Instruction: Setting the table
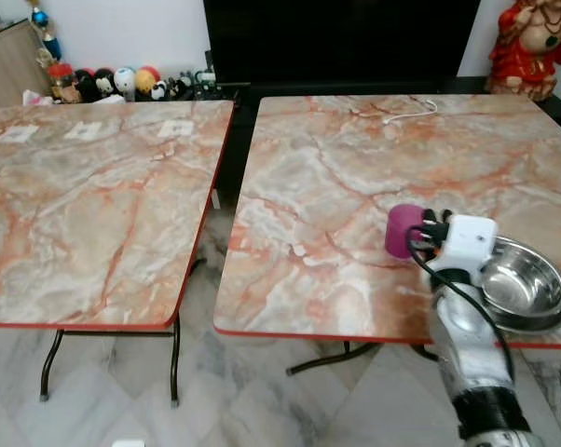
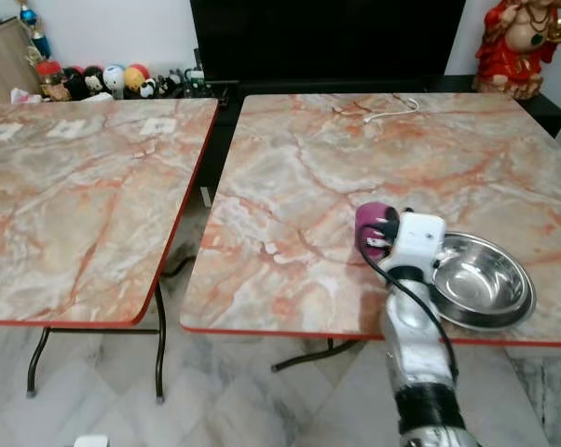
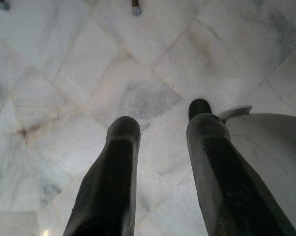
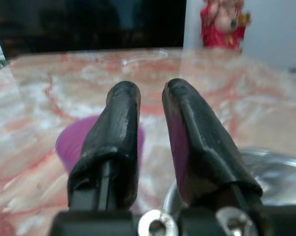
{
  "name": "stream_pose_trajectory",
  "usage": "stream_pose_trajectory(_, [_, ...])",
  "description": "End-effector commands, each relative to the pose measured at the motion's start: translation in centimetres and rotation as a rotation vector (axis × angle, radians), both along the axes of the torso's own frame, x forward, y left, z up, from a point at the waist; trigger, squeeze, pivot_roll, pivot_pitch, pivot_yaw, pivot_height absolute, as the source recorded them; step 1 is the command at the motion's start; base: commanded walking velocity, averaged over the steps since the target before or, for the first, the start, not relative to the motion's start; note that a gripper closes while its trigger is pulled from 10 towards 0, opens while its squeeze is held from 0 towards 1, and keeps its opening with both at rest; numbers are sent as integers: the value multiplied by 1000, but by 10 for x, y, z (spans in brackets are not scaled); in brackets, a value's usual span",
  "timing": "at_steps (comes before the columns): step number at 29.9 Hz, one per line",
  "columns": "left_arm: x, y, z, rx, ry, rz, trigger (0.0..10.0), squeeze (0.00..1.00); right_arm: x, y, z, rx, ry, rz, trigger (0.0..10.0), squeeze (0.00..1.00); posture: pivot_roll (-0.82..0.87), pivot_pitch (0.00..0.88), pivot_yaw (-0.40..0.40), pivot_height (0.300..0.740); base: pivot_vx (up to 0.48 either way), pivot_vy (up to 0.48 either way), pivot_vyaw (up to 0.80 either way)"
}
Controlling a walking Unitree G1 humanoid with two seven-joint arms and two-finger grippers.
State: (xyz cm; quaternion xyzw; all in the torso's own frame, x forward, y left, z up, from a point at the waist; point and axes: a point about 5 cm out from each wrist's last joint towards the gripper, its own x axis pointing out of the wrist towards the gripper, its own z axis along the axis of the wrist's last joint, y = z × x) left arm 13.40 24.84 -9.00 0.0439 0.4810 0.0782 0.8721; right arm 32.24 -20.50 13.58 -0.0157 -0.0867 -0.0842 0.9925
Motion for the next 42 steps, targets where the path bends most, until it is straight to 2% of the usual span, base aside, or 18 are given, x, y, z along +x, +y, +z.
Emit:
stream_pose_trajectory(1, [-1,3,1,9,1,4,10000,0,-10,1,3,-12,-40,57,10000,0,-108,4,47,740,0,0,0])
stream_pose_trajectory(3, [-1,3,1,12,0,-3,10000,0,-21,2,-4,29,-46,59,10000,0,-120,6,50,740,0,0,0])
stream_pose_trajectory(5, [-1,3,1,12,0,-3,10000,0,-21,2,-4,29,-46,59,10000,0,-120,6,50,740,0,0,0])
stream_pose_trajectory(7, [-1,4,1,13,4,-11,10000,0,-30,13,-20,35,-11,102,10000,0,-126,6,50,740,0,0,0])
stream_pose_trajectory(8, [-2,4,1,11,2,-3,10000,0,-38,24,-30,24,8,145,10000,0,-116,4,46,740,0,0,0])
stream_pose_trajectory(12, [-3,6,1,12,-3,9,10000,0,-43,29,-32,59,9,137,10000,0,-111,4,40,740,0,0,0])
stream_pose_trajectory(18, [-5,9,1,18,10,12,10000,0,-40,29,-30,103,-7,98,10000,0,-105,7,41,740,0,0,0])
stream_pose_trajectory(23, [-7,9,0,16,26,20,10000,0,-41,34,-27,100,-11,103,10000,0,-107,5,42,740,0,109,0])
stream_pose_trajectory(29, [-1,9,2,18,21,12,10000,0,-44,38,-25,25,-13,156,10000,0,-102,0,39,740,0,480,267])
stream_pose_trajectory(32, [0,10,2,19,21,9,10000,0,-42,38,-25,79,-18,150,10000,0,-102,0,40,740,0,480,267])
stream_pose_trajectory(42, [-3,5,0,14,31,3,10000,0,-40,42,-24,67,-16,156,10000,0,-101,0,39,740,0,480,0])
